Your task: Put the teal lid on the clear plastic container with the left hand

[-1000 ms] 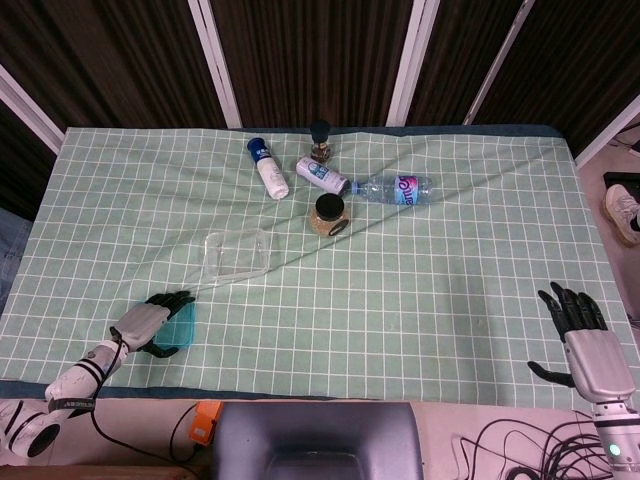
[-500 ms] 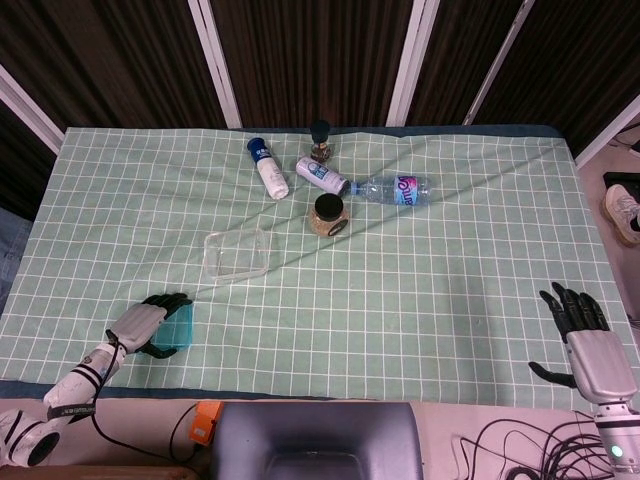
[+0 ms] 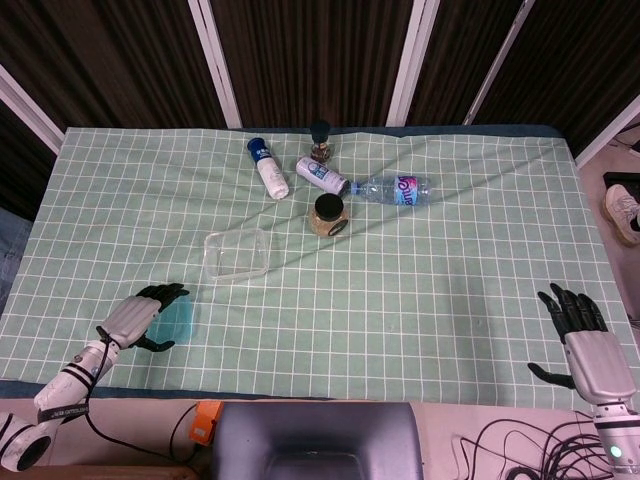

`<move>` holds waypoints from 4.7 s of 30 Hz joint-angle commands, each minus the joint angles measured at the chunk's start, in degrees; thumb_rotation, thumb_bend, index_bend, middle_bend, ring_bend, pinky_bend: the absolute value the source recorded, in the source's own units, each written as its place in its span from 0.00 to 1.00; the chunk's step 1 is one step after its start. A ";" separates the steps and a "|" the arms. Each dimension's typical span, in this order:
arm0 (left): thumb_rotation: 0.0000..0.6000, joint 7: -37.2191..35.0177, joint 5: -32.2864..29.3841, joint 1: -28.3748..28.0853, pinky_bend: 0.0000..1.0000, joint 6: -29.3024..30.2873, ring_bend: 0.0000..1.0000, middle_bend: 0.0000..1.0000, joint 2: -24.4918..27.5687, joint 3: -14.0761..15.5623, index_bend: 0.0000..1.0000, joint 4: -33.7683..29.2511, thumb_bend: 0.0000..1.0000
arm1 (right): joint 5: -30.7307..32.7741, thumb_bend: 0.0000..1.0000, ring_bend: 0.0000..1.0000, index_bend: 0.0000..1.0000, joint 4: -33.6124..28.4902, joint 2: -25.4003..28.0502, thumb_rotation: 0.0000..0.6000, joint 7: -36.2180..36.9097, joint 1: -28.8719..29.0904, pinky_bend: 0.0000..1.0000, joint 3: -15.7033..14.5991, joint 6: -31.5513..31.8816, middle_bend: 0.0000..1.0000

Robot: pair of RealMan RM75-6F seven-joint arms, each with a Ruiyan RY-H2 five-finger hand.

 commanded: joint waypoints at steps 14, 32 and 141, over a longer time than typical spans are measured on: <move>1.00 9.96 -9.40 -6.86 0.89 -4.35 0.90 0.57 11.62 -8.72 0.31 -20.85 0.27 | -0.34 0.20 0.00 0.00 0.15 0.46 1.00 1.15 0.22 0.00 -0.33 -0.57 0.00; 1.00 30.89 -44.66 -28.94 0.89 -16.44 0.90 0.59 -0.36 -12.47 0.31 -8.93 0.28 | 1.58 0.20 0.00 0.00 1.31 2.40 1.00 6.69 0.55 0.00 0.43 -1.83 0.00; 1.00 39.04 -71.64 -44.91 0.88 -20.33 0.89 0.59 -11.56 0.23 0.31 5.35 0.28 | 2.63 0.20 0.00 0.00 2.13 3.28 1.00 9.39 0.30 0.00 0.99 -1.99 0.00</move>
